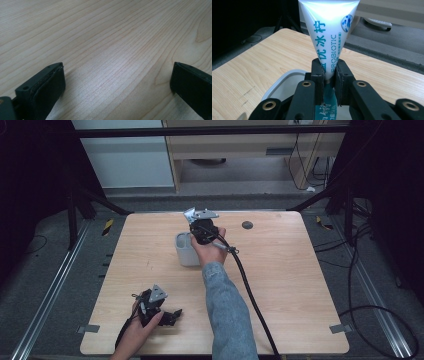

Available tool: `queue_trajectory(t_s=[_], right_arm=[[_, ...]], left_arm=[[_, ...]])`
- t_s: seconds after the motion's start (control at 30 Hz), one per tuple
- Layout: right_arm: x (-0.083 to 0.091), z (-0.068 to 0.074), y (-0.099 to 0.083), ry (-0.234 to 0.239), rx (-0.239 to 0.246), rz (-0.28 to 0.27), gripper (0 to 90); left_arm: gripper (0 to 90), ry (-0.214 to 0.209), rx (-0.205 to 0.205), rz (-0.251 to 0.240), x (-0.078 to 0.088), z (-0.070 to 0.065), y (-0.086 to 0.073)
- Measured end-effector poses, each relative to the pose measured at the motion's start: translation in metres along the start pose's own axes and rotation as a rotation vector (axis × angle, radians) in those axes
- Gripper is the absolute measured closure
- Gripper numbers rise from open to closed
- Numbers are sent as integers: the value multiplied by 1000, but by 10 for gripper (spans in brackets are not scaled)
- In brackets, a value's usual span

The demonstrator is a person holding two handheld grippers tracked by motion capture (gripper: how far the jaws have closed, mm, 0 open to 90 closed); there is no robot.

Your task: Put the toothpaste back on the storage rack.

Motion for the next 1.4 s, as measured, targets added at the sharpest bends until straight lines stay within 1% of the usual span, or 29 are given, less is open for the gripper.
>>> queue_trajectory(t_s=[0.27, 0.43, 0.53, 1.23, 1.4], right_arm=[[-3, 3, -6, 8, 15, 21, 794], [-6, 5, -10, 9, 14, 40, 794], [-8, 6, -12, 6, 23, 49, 794], [-12, 11, -18, 10, 40, 74, 792], [-13, 11, -18, 11, 33, 76, 791]], left_arm=[[0, 0, 0, 0, 0, 0, 0], [0, -1, 0, 0, 0, 0, 0], [0, 0, 0, 0, 0, 0, 0], [0, 0, 0, -1, 0, 0, 0], [0, 0, 0, -1, 0, 0, 0]])
Point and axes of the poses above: each handheld gripper's, and its own axes: x roughly backward along the jaws, y roughly out of its top, z roughly to its left, the point moved 5 cm from there along -x, roughly forward along the jaws, and after that the axes turned 7 degrees about -x, right-handed, at the moved point
